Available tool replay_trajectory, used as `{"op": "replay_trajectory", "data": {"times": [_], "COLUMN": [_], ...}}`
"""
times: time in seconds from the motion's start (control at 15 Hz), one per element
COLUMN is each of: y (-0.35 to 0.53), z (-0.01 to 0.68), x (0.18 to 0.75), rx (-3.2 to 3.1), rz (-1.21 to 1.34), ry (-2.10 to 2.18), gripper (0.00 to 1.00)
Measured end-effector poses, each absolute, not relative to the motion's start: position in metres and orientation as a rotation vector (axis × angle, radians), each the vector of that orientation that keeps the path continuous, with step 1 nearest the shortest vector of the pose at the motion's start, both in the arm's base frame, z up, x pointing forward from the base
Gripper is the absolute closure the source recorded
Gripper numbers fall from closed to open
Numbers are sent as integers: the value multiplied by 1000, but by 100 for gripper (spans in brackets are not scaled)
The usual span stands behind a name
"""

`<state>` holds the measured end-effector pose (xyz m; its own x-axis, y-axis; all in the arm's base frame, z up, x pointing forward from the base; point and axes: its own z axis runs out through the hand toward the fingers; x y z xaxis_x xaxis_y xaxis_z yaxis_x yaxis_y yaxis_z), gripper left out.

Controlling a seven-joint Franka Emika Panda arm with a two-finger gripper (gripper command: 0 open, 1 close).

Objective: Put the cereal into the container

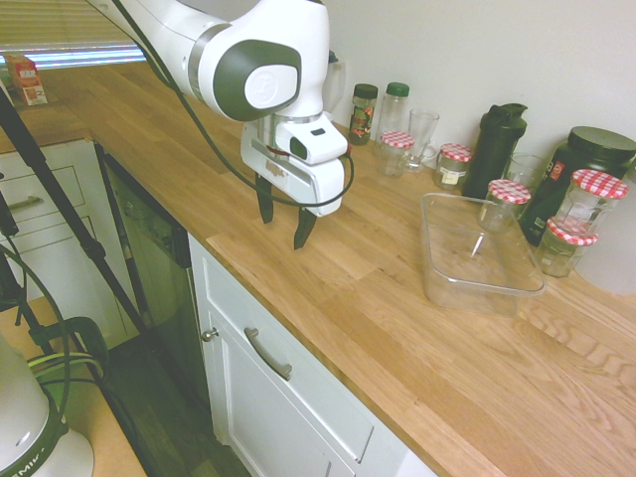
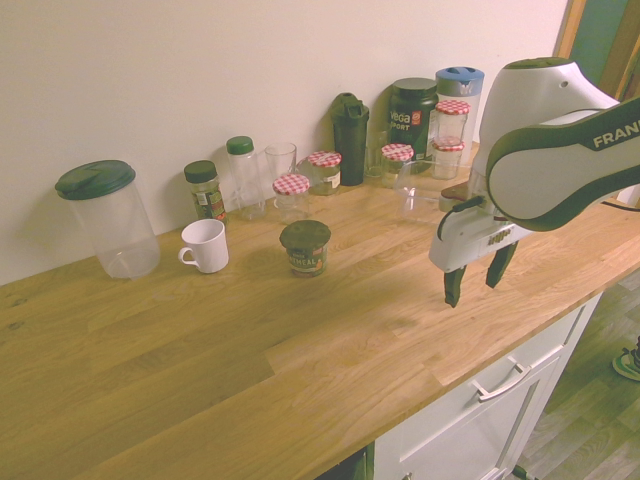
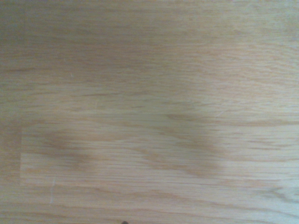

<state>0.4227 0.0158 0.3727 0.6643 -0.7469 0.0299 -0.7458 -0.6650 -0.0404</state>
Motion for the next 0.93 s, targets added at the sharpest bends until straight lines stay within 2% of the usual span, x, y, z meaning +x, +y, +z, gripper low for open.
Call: {"op": "replay_trajectory", "data": {"times": [0.47, 0.93], "y": [64, 122], "z": [389, 360], "x": [443, 536], "rx": [-2827, -2681], "rz": [-246, -437], "ry": [1175, 1121], "gripper": [0, 0]}}
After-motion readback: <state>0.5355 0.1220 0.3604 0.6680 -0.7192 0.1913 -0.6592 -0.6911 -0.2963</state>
